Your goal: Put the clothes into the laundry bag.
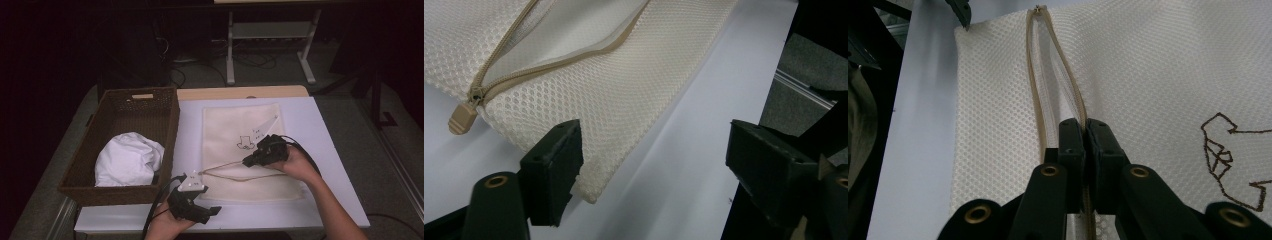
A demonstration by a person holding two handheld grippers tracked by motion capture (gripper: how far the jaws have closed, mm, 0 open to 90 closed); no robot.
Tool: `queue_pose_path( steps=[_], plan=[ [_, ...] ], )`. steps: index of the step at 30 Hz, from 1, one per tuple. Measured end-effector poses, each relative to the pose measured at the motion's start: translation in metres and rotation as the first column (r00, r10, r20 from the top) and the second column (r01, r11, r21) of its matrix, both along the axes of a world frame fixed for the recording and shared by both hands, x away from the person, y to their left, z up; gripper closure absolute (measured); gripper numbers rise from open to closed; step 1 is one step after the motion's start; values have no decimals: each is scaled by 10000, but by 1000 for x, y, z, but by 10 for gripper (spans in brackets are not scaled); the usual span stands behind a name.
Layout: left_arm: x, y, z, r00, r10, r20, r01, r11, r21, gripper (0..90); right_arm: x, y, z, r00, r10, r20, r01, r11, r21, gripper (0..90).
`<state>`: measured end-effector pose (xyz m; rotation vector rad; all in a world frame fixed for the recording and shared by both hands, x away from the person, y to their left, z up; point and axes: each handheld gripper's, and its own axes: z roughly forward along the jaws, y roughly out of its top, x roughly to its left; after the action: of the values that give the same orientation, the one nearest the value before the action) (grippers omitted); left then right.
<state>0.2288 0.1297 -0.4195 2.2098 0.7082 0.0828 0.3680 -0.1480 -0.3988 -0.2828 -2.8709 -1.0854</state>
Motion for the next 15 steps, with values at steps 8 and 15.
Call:
queue_pose_path(
  steps=[8, 15],
  plan=[
    [6, -3, 21, 9978, -367, -547, 359, 9992, -167, 204, 0, 3, 5, 10000, -16, 72, 17, 9999, -159, 847],
    [30, 4, 55, 9905, -534, -1268, 479, 9978, -468, 172, 1, -1, 11, 9996, -132, 234, 132, 9999, 8, 846]
  ],
)
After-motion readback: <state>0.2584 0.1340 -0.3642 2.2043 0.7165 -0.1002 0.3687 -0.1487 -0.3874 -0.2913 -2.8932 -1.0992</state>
